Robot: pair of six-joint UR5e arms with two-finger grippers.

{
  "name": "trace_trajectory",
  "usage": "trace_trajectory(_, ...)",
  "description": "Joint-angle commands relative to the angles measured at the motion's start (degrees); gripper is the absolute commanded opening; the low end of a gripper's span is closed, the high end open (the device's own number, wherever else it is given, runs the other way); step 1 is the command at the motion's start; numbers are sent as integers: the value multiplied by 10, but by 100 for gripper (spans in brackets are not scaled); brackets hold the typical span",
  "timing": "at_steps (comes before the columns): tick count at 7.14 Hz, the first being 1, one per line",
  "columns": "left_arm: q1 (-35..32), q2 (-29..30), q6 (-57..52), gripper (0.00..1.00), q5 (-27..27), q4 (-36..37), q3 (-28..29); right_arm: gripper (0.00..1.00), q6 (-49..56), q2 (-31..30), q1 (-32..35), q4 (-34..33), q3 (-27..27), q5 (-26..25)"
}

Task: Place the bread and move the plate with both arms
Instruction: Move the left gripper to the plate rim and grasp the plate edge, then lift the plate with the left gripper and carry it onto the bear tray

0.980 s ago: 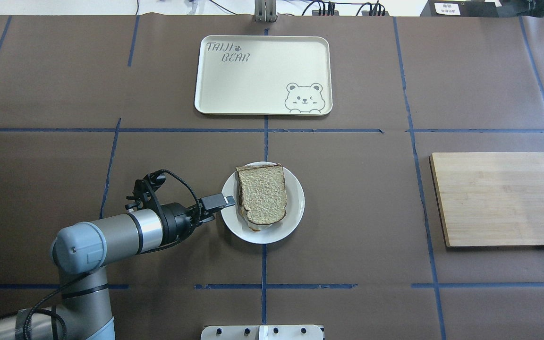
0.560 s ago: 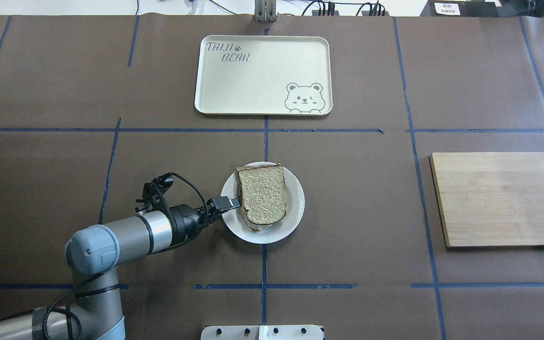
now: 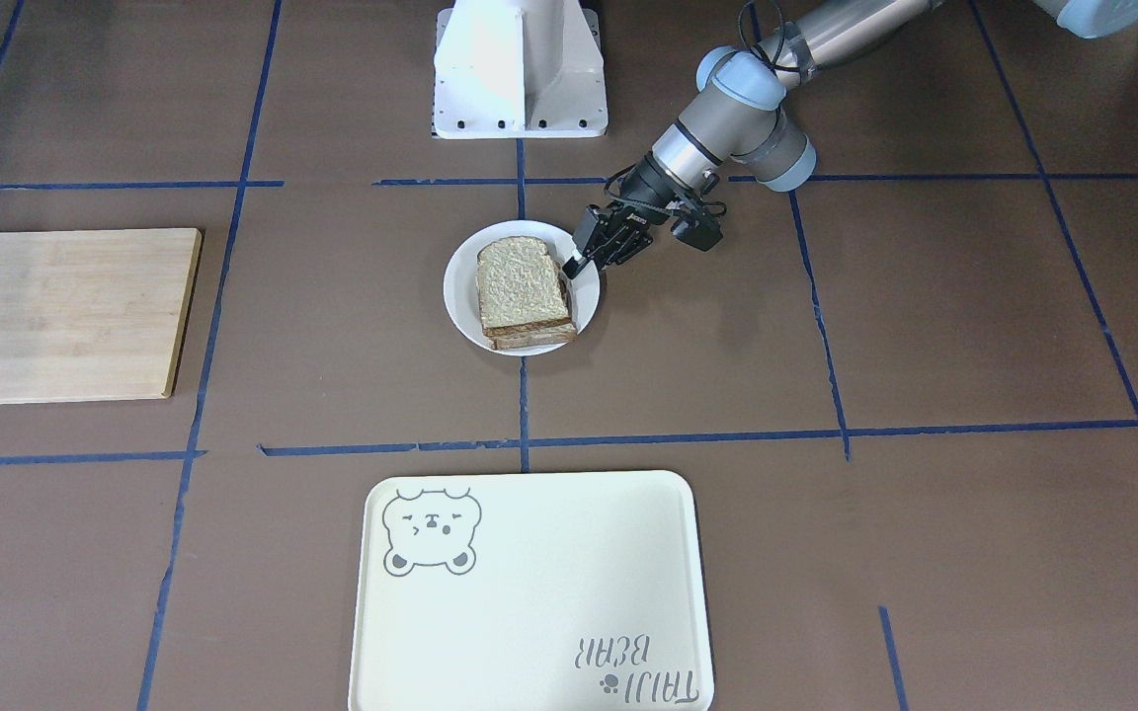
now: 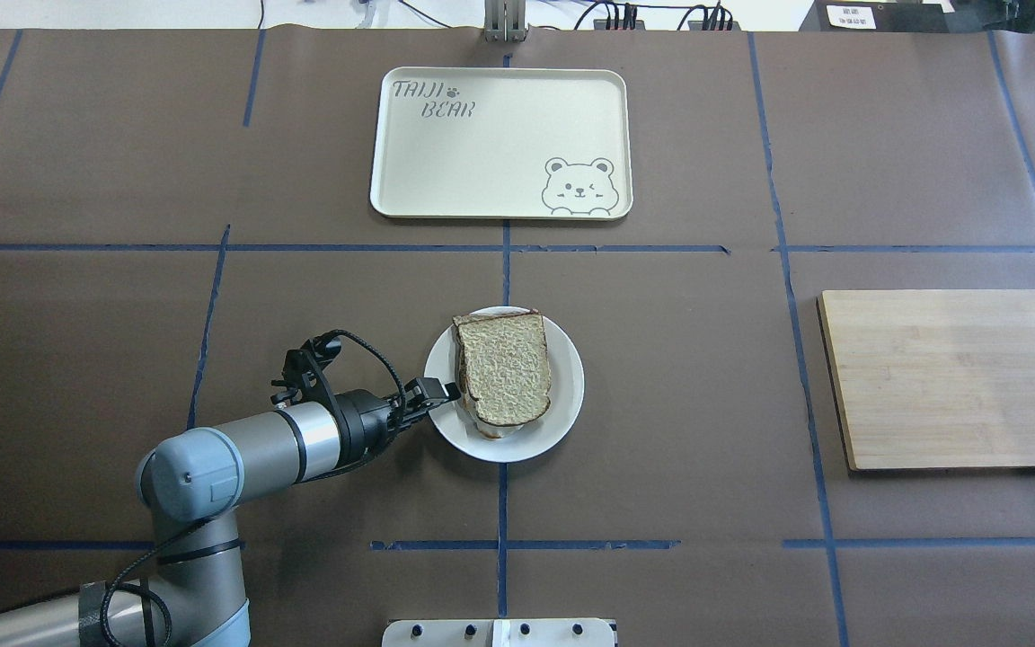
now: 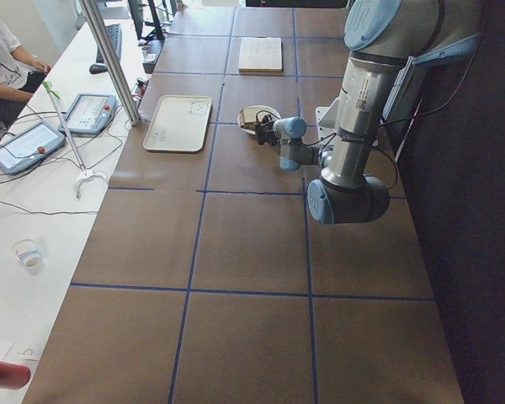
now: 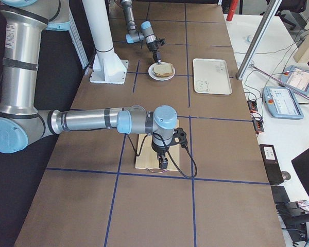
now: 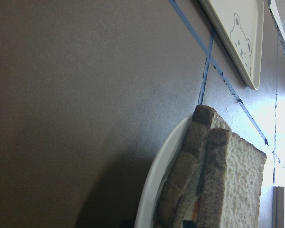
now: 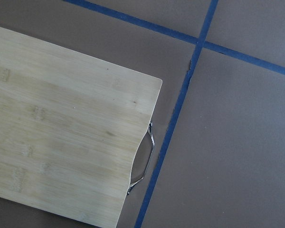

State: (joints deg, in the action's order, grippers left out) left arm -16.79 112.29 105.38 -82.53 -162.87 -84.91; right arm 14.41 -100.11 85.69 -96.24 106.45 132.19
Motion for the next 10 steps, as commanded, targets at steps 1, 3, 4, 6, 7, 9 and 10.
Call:
trace_trajectory(1, 0, -1, 0, 8, 0, -16, 3, 100, 0, 0, 0, 0, 0, 0)
trace_trajectory(3, -2, -2, 0, 5, 0, -54, 2, 100, 0, 1, 0, 0, 0, 0)
trace_trajectory(4, -3, -4, 0, 3, 2, -91, 2, 100, 0, 1, 0, 0, 0, 0)
trace_trajectory(6, -8, -1, 1, 3, 48, -145, 4, 100, 0, 1, 0, 0, 0, 0)
trace_trajectory(7, -33, 13, 24, 3, 53, -145, 11, 100, 0, 1, 0, 0, -1, 0)
trace_trajectory(9, -102, 89, 77, 3, 50, -145, 105, 100, 0, 1, 0, 0, -1, 0)
trace_trajectory(10, -135, 137, 119, 3, 47, -144, 171, 100, 0, 0, 0, 0, -2, 0)
